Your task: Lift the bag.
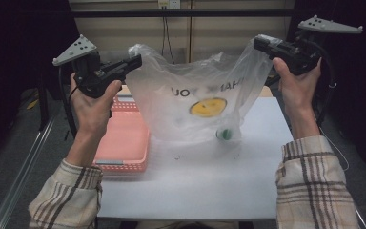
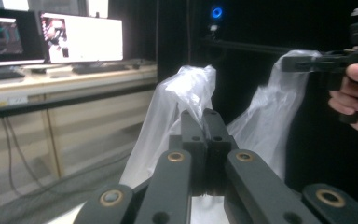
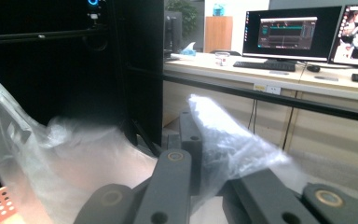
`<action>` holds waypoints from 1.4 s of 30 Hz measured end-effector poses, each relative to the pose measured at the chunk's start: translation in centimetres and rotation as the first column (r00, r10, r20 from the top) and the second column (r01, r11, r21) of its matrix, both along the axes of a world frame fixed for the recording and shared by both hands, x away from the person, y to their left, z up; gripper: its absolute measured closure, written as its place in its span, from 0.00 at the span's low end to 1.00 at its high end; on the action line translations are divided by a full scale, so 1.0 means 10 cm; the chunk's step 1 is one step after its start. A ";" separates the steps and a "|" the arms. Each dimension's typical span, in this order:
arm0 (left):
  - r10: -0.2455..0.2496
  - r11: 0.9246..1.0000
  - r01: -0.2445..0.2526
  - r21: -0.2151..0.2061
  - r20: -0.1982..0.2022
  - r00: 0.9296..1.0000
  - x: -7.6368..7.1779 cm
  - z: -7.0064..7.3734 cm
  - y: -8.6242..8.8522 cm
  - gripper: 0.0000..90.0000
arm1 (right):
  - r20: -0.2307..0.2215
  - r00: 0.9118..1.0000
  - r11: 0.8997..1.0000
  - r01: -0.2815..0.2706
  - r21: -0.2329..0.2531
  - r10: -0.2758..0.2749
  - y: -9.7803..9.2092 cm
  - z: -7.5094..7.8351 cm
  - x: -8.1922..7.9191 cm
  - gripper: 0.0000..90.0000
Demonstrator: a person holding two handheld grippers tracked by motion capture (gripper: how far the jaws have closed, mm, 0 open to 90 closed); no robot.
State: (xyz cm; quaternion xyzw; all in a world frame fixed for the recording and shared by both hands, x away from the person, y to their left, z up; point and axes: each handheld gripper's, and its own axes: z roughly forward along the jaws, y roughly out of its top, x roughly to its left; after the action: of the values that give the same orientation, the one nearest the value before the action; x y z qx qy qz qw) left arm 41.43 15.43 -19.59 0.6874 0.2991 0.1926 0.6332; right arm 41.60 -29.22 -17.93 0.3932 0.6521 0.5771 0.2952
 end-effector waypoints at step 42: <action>0.122 0.988 -0.100 0.119 -0.194 0.973 0.58 -1.00 0.01 1.00 | -0.229 0.963 0.975 0.094 -0.202 -0.141 -0.09 -1.23 0.45 0.99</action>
State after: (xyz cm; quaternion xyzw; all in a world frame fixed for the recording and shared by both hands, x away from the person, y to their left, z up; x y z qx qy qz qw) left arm 47.19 15.54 -29.58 0.7188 0.3884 0.1733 0.5499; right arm 46.13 -30.16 -30.26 0.4687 0.7106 0.4416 0.2836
